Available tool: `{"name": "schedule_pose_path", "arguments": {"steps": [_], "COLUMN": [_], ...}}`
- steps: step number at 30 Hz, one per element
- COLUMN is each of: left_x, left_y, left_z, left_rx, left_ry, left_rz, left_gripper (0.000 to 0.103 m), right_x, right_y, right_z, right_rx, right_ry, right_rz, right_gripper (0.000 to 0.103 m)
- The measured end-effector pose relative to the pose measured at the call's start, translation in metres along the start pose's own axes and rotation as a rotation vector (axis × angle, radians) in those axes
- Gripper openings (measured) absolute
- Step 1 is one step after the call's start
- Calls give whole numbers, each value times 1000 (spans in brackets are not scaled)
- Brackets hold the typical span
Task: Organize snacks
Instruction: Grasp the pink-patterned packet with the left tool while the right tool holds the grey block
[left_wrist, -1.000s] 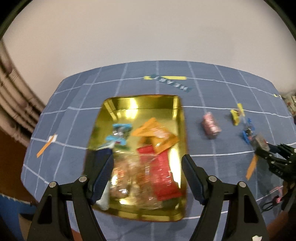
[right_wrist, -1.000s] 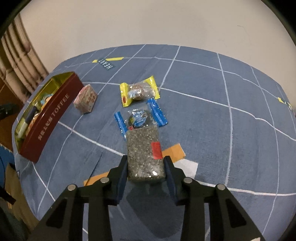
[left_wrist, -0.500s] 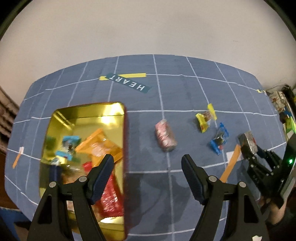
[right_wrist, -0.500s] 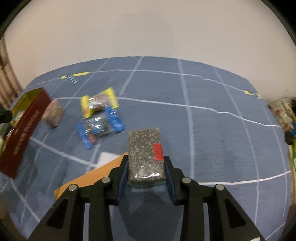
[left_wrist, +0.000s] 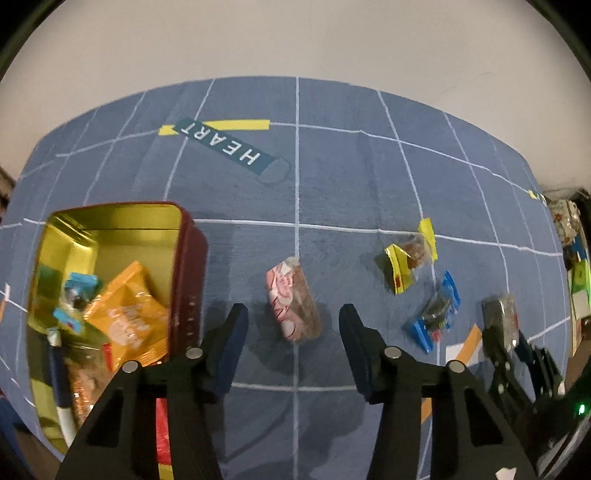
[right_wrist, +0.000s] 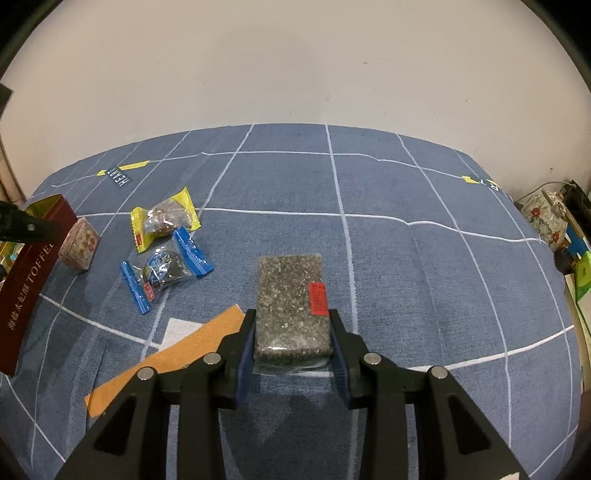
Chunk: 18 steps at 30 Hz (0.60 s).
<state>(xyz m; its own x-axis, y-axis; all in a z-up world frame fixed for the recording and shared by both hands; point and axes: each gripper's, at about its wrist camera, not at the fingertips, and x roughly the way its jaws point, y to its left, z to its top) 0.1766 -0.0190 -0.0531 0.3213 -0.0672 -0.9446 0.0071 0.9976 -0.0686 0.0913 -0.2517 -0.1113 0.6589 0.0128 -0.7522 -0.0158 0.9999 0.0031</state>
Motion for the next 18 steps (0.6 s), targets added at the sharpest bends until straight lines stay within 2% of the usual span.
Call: {"name": "schedule_pose_path", "arguments": {"steps": [10, 13, 18], "left_x": [25, 27, 24], "left_y": [3, 3, 3], "left_z": [7, 6, 4], "left_rx": [-33, -36, -20], "left_ry": [50, 56, 56], "left_rz": [4, -12, -7], "left_gripper": [32, 24, 21], "right_x": [0, 0, 1], "right_y": [-2, -2, -1], "right_z": [-1, -1, -1], "right_rx": [14, 13, 11], "right_ry": [-2, -3, -3], "right_rz": [18, 17, 15], "right_gripper": [37, 37, 37]}}
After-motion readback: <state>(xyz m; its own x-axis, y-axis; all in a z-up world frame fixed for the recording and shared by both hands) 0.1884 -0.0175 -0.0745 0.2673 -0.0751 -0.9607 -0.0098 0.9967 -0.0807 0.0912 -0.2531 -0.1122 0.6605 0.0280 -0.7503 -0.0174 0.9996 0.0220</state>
